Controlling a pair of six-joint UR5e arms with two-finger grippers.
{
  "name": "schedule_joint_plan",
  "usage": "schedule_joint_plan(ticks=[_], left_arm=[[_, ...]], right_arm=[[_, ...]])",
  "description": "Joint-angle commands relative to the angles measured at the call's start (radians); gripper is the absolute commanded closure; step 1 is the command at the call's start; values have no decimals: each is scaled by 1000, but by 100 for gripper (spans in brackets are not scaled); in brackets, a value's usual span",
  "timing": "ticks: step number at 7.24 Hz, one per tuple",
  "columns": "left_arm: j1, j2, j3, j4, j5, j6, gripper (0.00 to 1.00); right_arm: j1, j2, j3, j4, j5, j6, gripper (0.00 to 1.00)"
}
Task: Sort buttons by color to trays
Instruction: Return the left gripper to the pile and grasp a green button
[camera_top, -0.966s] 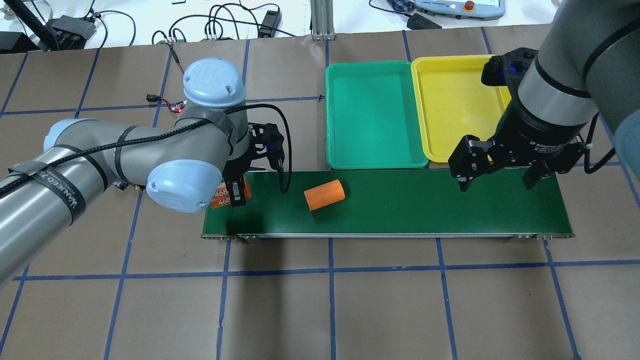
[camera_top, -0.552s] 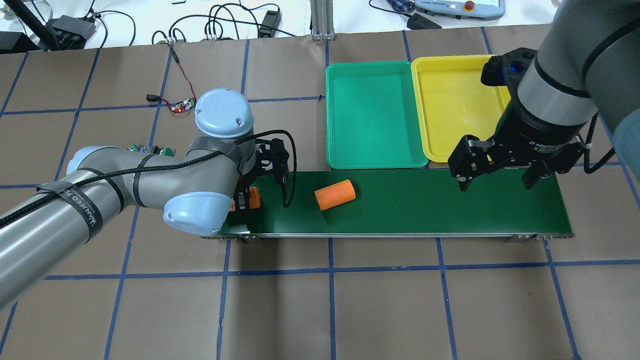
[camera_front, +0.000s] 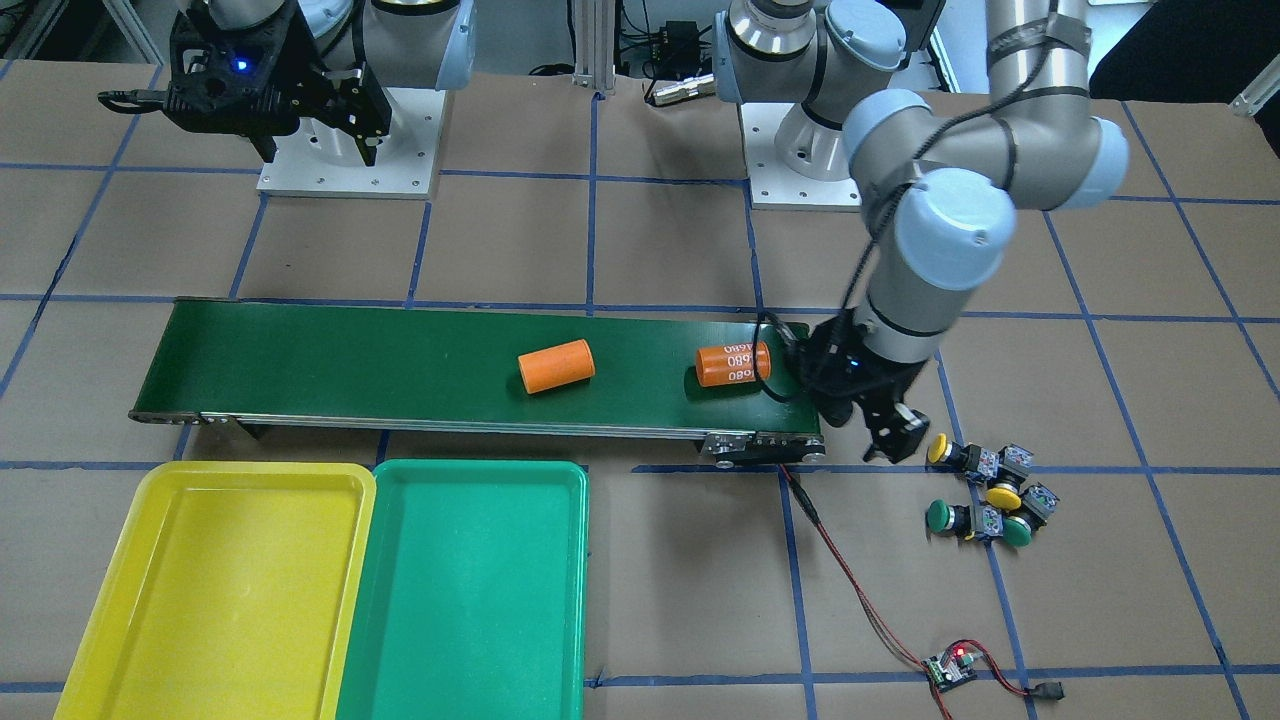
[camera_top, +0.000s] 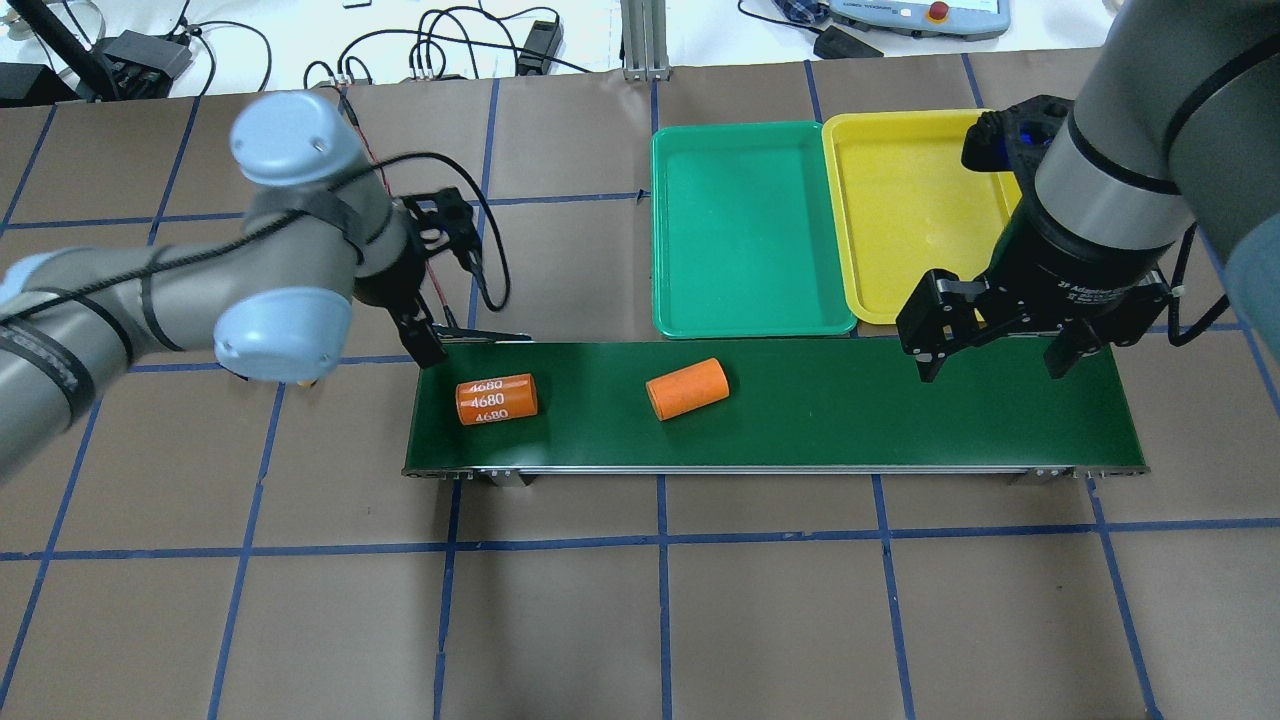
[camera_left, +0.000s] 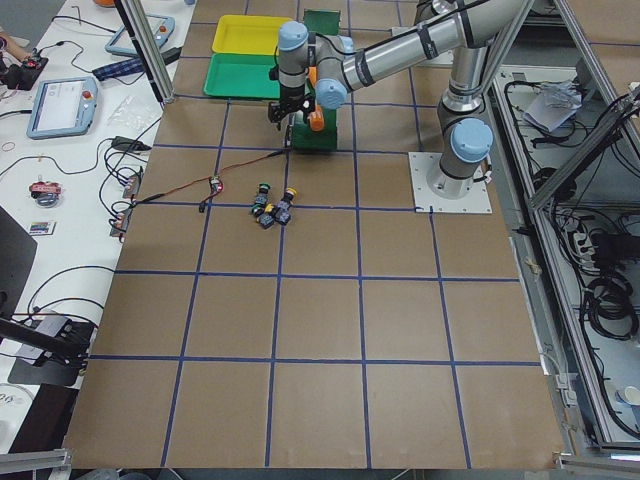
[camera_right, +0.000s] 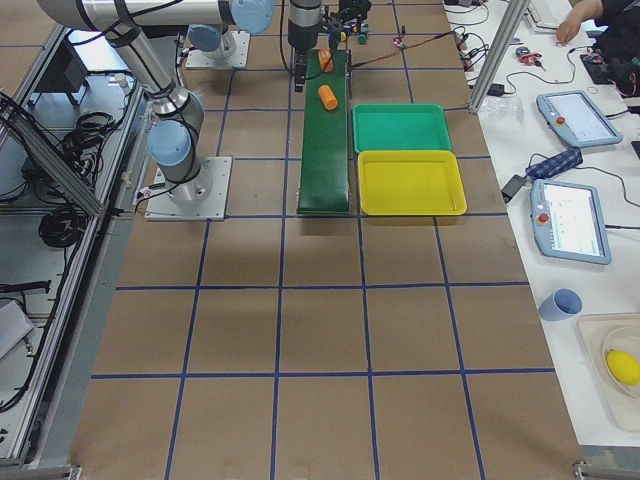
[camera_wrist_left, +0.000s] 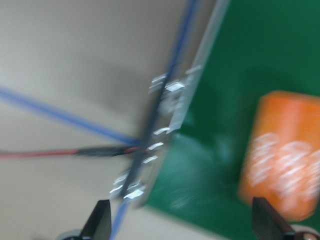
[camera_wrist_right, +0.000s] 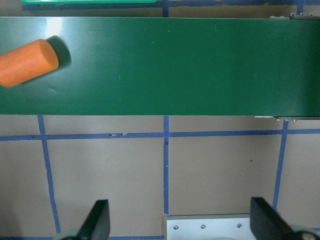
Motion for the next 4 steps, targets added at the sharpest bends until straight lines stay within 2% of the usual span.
schedule_joint_plan(ticks=[1,2,3,4], left_arm=[[95,-136,227,-129,-8,268,0],[139,-212,277,-103,-63,453,0],[181,-256,242,-9,-67,493,0],[224,-289,200,18,-65,506,0]], right_arm=[[0,-1,5,1,-2,1,0],[-2,-1,4,-1,0,1,0],[-2,-1,5,-1,0,1,0],[-2,-1,5,-1,0,-1,0]])
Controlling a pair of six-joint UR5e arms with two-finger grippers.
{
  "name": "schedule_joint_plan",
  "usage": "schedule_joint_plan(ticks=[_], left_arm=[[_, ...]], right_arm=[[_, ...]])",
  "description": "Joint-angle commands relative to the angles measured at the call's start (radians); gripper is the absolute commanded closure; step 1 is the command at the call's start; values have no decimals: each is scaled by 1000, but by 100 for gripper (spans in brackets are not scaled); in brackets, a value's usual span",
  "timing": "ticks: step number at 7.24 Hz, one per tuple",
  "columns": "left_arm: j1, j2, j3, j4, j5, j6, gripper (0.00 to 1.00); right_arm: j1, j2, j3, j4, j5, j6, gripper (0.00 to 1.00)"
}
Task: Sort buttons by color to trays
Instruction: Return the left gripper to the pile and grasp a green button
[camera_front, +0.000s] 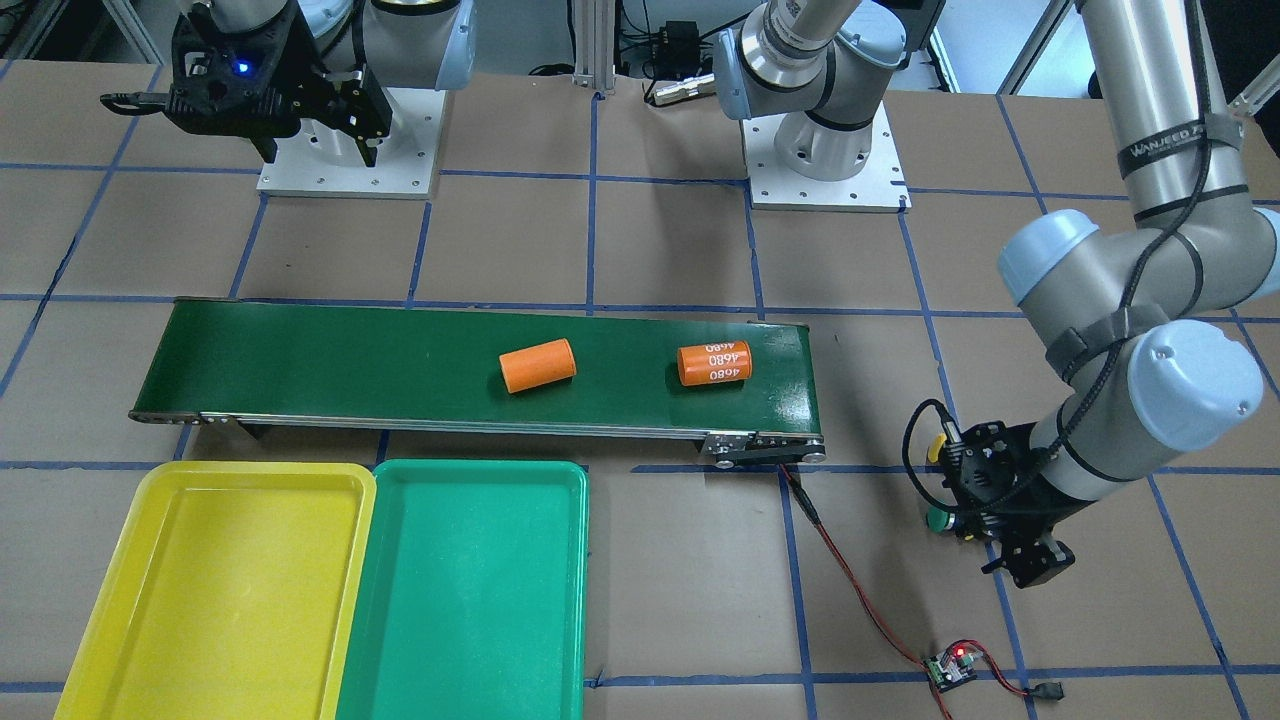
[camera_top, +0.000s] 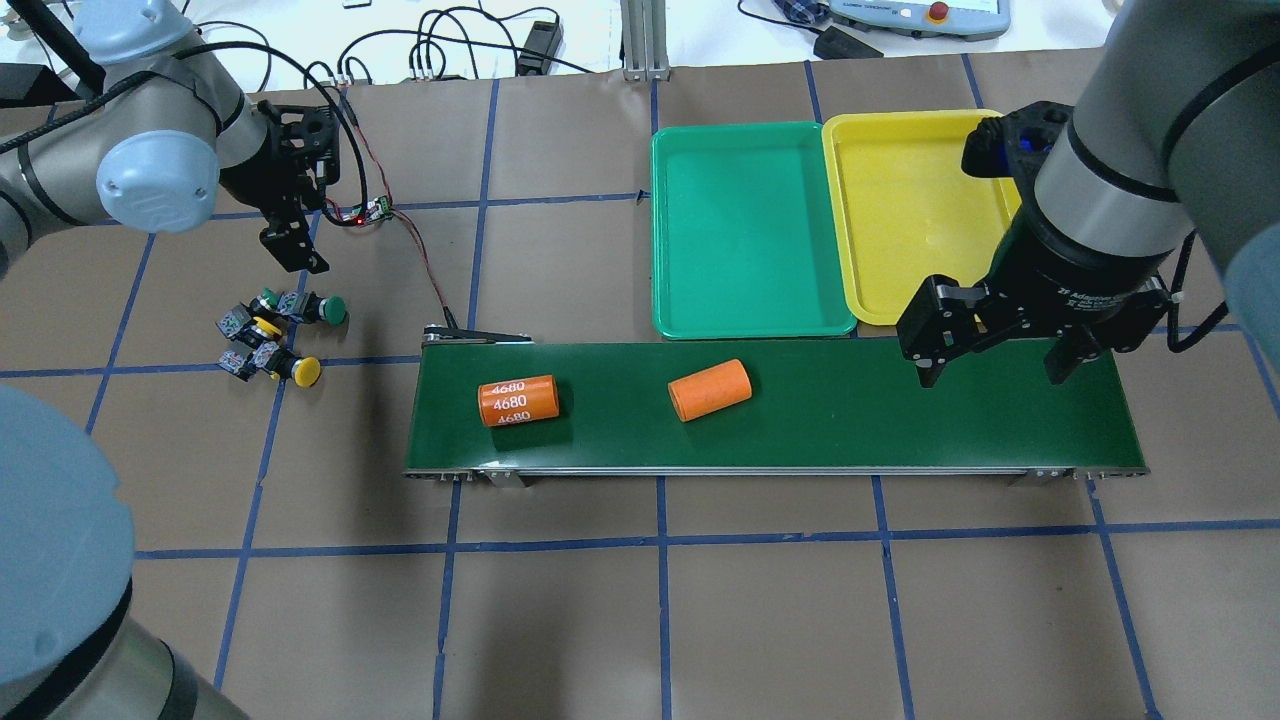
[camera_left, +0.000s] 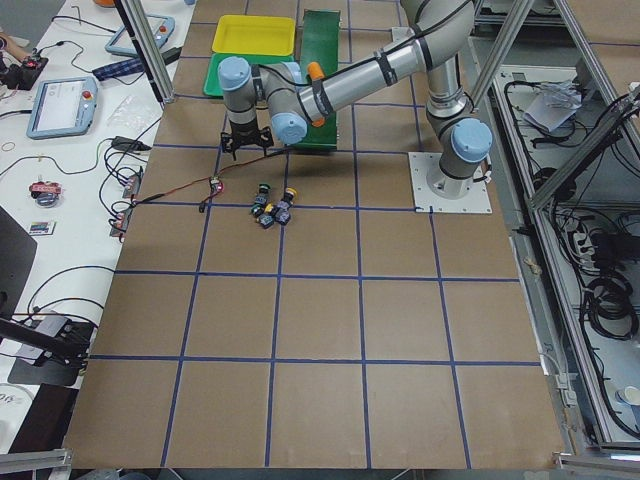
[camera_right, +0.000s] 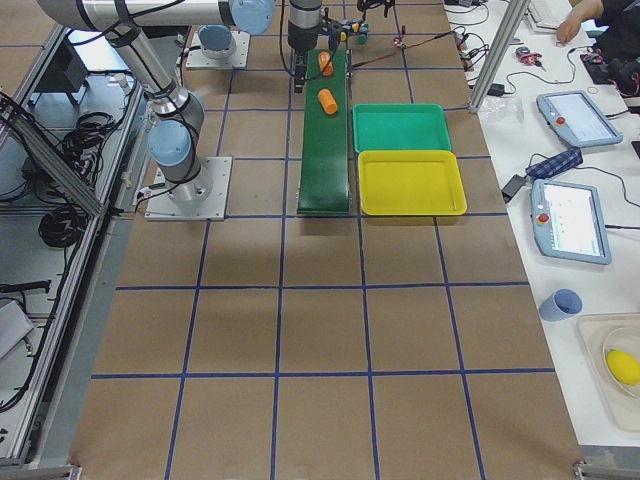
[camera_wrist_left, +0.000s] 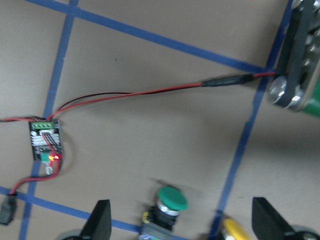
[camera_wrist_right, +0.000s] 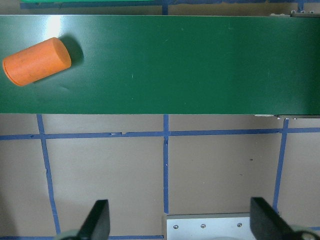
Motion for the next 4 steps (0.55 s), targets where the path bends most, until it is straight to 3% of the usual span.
schedule_joint_plan(ticks=[1,2,4], left_arm=[[50,-48,-82,50,1,15,0],[44,-37,-128,50,29,-61,0],[53,-54,-140,112,41,-33,2]], right_arm=[[1,0,0,0,0,-1,0],[0,0,-1,0,0,-1,0],[1,0,0,0,2,0,0]])
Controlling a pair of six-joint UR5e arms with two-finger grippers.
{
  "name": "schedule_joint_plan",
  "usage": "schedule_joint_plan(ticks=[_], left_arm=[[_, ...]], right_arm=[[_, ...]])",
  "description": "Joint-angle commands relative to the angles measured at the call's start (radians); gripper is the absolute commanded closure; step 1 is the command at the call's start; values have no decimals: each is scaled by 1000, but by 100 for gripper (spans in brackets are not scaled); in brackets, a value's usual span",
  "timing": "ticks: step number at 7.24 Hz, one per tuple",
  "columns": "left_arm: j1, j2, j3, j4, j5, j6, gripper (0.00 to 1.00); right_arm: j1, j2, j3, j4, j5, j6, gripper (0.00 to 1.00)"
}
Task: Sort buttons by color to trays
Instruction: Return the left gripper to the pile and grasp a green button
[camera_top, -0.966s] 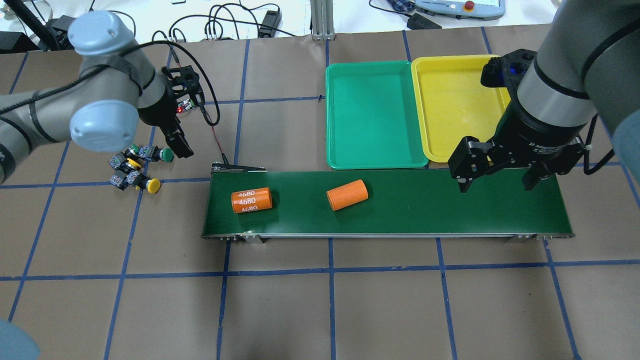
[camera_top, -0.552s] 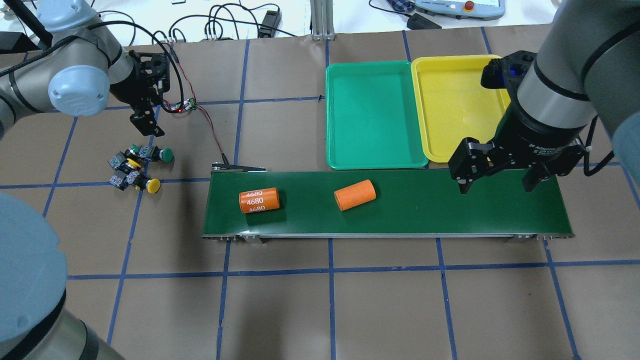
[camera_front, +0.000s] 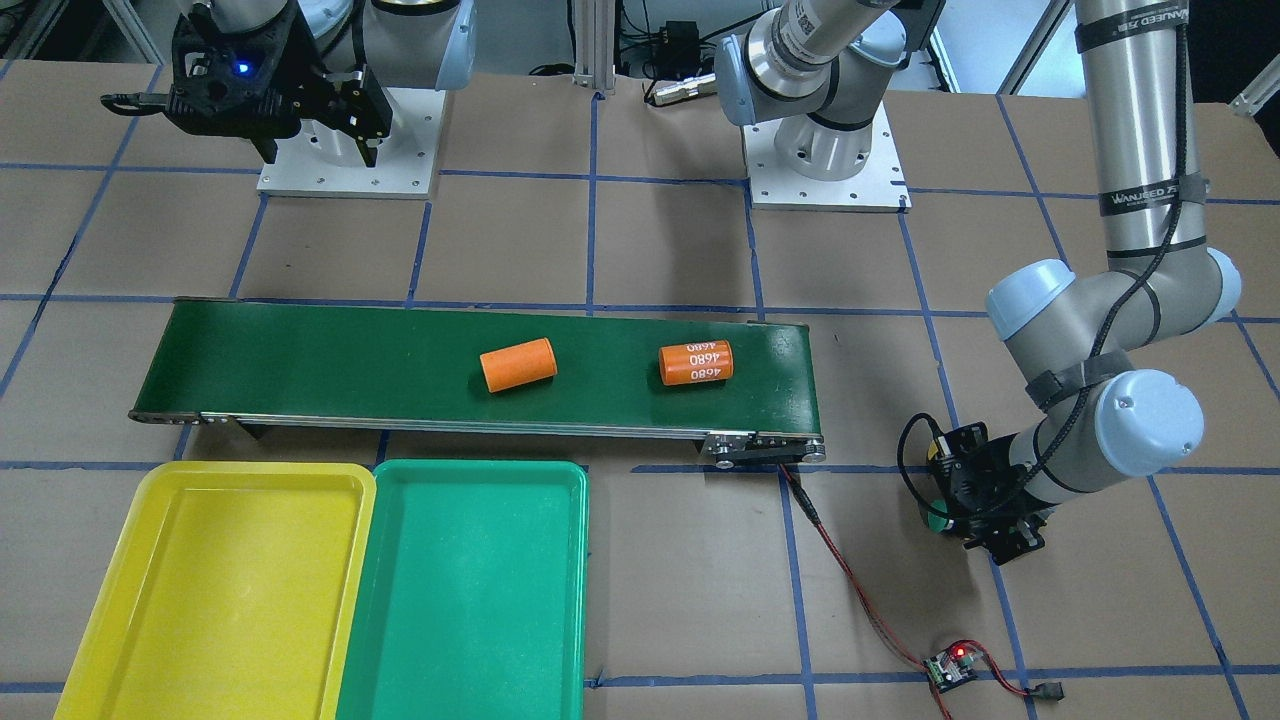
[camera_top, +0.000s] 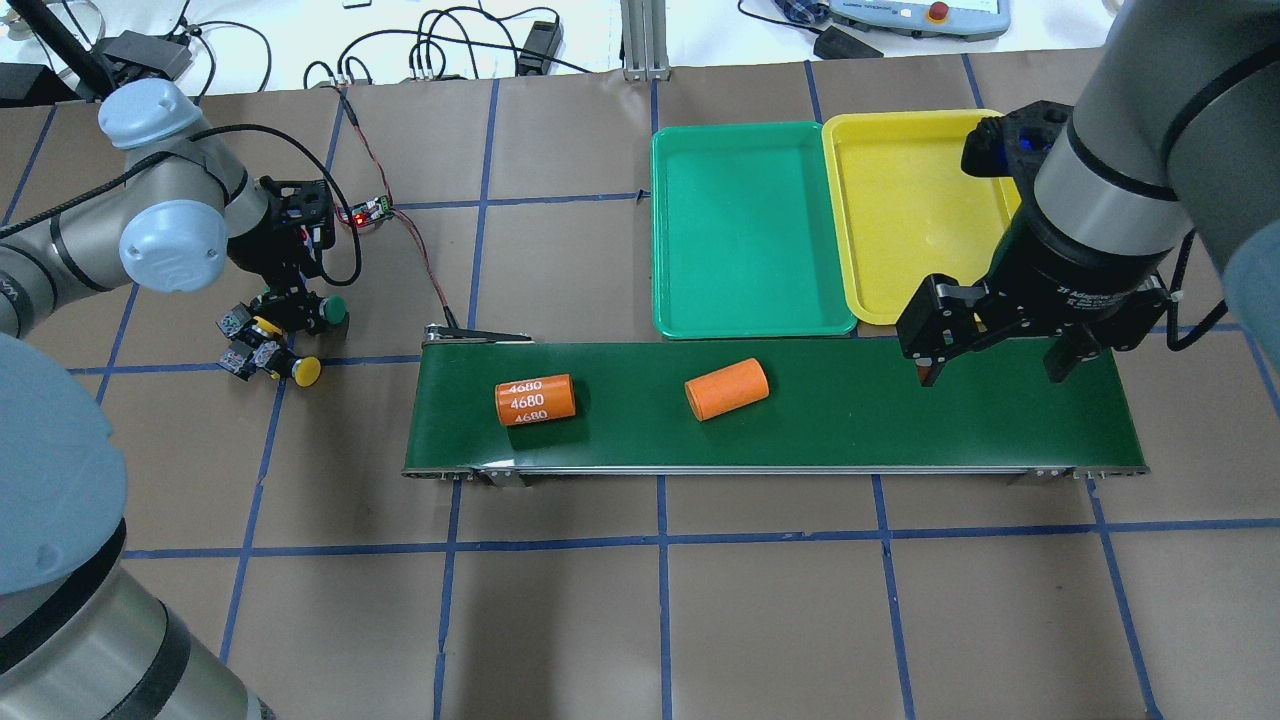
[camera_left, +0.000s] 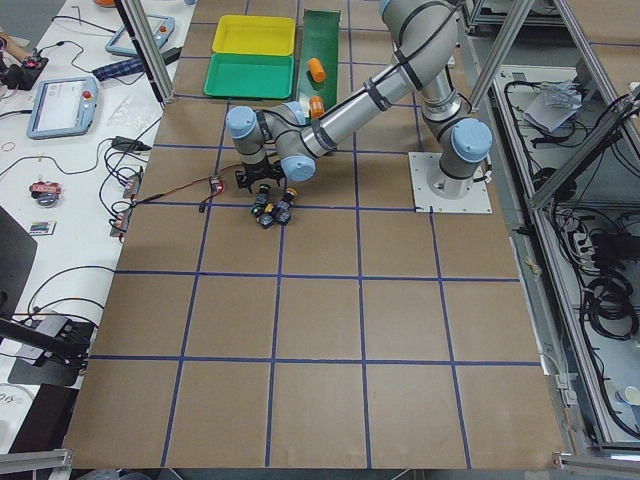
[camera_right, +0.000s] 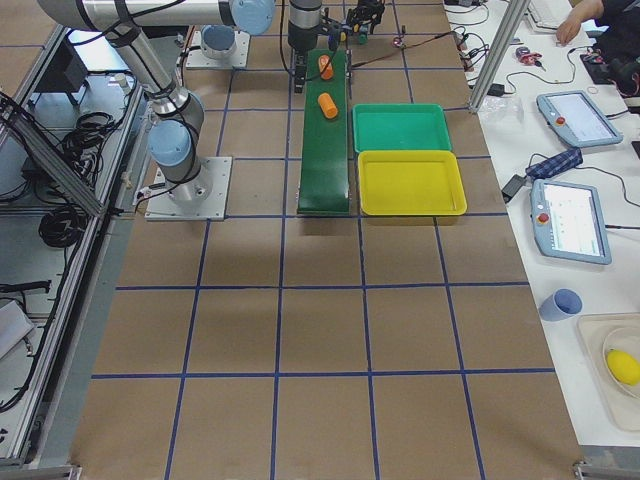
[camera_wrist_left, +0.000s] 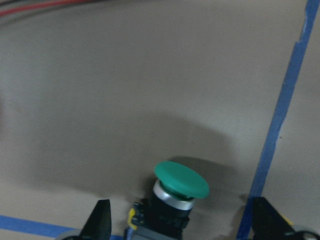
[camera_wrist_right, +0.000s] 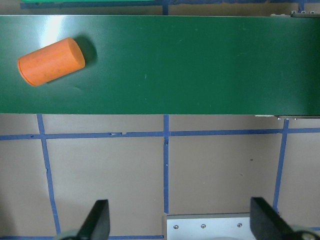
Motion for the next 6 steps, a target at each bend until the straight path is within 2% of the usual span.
schedule_joint_plan(ticks=[1,2,4,6], left_arm=[[8,-27,-24,122,-2,48,45],[7,-34,-24,181,14,77,99],[-22,40,-23,131,9,58,100],[-128,176,-24,-114,3,-125,100]], right_arm=[[1,0,1,0,2,1,0],[1,0,1,0,1,1,0],[1,0,1,0,2,1,0],[1,0,1,2,4,4,0]])
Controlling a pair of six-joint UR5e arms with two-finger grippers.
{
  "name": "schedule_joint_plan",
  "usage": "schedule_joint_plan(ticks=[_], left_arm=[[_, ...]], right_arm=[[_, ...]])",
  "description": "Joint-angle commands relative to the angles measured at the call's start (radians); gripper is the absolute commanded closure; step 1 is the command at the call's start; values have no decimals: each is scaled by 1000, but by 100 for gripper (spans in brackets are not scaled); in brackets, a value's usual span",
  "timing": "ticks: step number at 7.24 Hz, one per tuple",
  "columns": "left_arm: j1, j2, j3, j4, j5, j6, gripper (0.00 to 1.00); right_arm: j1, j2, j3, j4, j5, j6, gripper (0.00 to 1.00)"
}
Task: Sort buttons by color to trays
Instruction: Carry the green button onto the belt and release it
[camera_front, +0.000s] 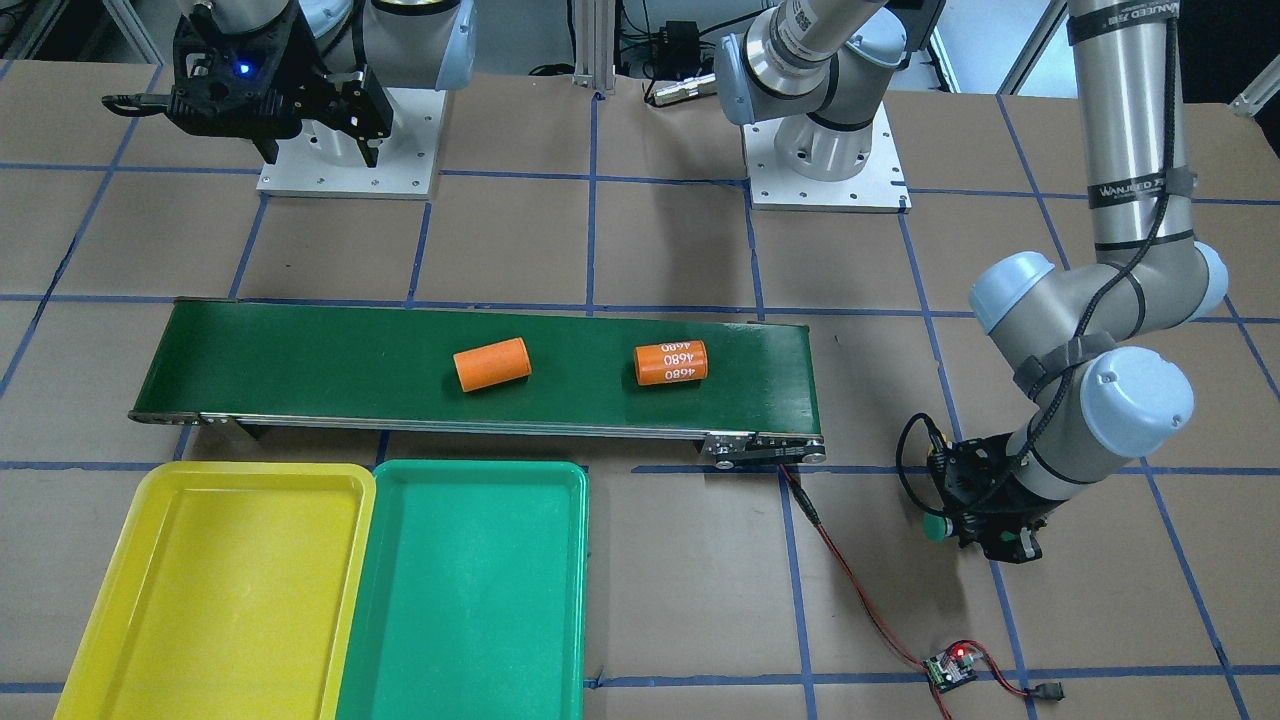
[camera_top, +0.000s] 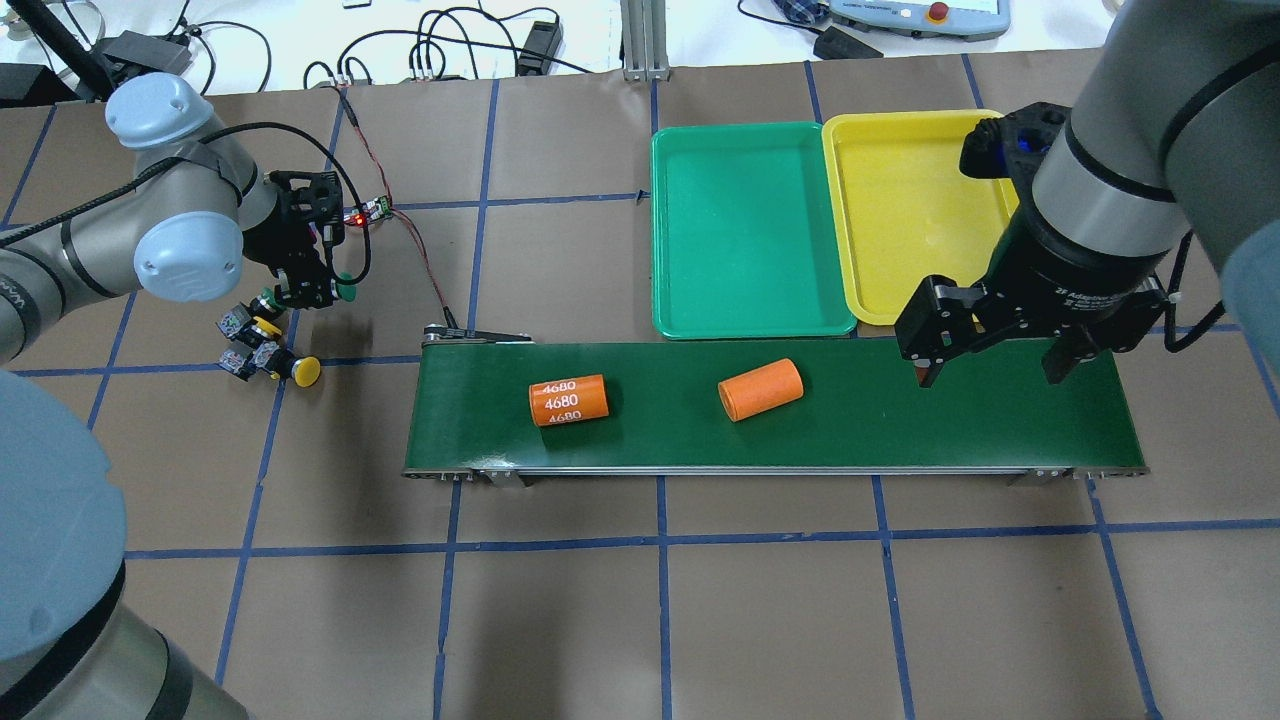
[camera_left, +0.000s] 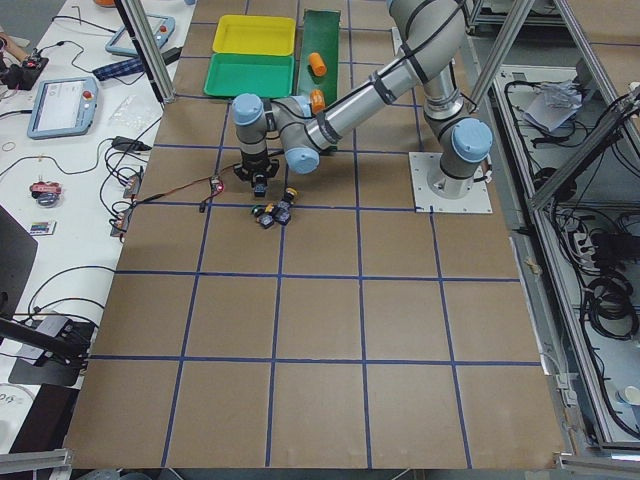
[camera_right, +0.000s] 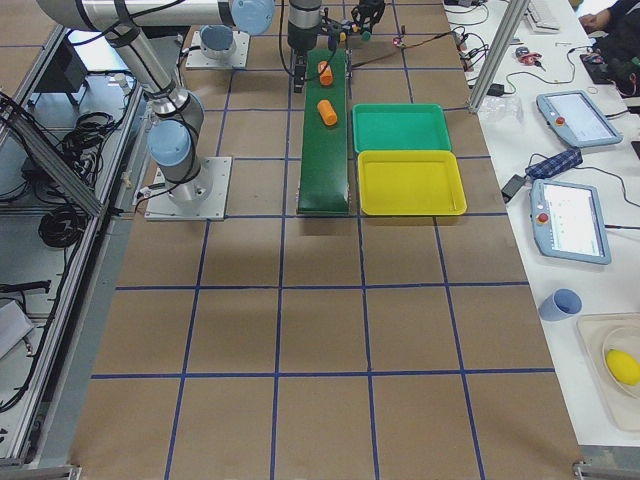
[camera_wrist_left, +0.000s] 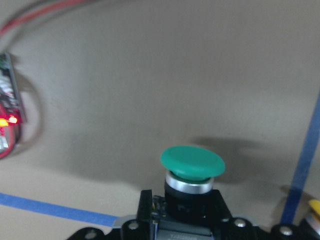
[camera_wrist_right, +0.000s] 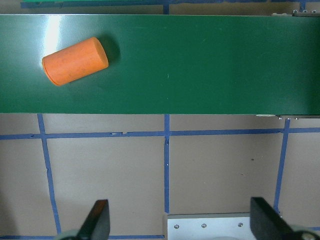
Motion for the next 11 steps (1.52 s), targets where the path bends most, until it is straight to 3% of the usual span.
schedule_joint_plan(ticks=[1,4,7,11], left_arm=[[-113,153,-36,-217,-33,-296,100],[-176,204,-64,-230,-37,-1018,100],[-279,214,-127,-232,-37,-1555,100],[-324,189,-157,-203,-49,-1615,100]], right_arm=[[0,0,0,1,-1,2,0],[0,0,0,0,-1,-1,0],[0,0,0,1,0,1,0],[0,0,0,1,-1,-1,0]])
